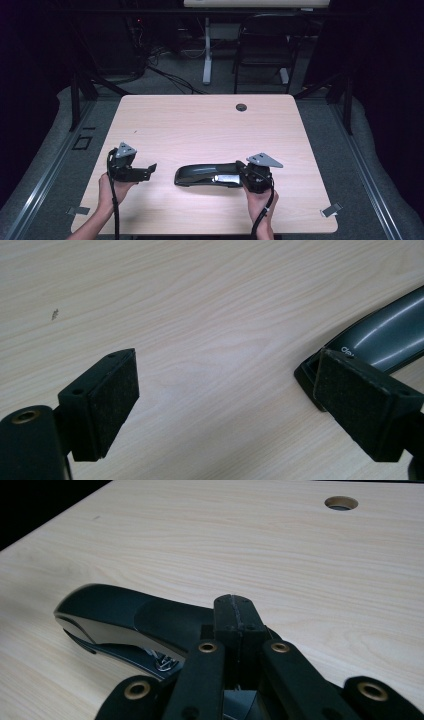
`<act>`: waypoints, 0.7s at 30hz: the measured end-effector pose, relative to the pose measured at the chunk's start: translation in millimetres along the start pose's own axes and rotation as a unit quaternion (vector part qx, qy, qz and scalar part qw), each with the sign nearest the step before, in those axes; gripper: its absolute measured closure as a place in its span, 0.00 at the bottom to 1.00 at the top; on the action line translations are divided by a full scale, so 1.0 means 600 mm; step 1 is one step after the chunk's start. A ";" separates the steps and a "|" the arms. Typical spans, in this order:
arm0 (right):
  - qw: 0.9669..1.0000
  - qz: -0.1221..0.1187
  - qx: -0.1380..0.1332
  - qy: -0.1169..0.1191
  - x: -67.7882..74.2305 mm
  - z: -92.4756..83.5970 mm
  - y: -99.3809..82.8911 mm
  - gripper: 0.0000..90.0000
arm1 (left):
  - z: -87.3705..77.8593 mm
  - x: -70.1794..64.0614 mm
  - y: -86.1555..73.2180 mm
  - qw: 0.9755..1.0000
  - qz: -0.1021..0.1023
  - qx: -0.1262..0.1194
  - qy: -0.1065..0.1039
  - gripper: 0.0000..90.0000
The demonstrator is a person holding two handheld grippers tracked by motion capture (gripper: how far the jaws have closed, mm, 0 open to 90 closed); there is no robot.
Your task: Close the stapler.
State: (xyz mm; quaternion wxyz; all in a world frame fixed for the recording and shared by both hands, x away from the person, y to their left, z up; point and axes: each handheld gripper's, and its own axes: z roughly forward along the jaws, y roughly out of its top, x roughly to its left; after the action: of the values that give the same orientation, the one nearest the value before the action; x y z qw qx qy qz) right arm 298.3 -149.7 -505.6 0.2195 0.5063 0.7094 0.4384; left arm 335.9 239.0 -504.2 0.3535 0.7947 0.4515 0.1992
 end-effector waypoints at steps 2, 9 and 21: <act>1.000 -0.001 0.006 0.001 -0.002 0.000 0.002 1.00 | -0.001 0.000 0.000 1.000 0.000 0.001 -0.001 0.12; 1.000 0.002 0.011 -0.004 -0.017 -0.014 0.014 0.87 | 0.001 0.001 0.000 1.000 0.000 0.002 -0.002 0.12; 0.996 0.041 0.028 -0.076 -0.043 -0.051 0.022 0.44 | 0.003 0.003 -0.001 1.000 -0.002 0.006 -0.005 0.11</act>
State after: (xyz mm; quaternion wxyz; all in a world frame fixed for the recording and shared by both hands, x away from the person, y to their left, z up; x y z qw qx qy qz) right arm 292.6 -184.1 -481.9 0.2400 0.5727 0.6814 0.3875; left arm 337.4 239.8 -506.1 0.3508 0.7971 0.4525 0.1921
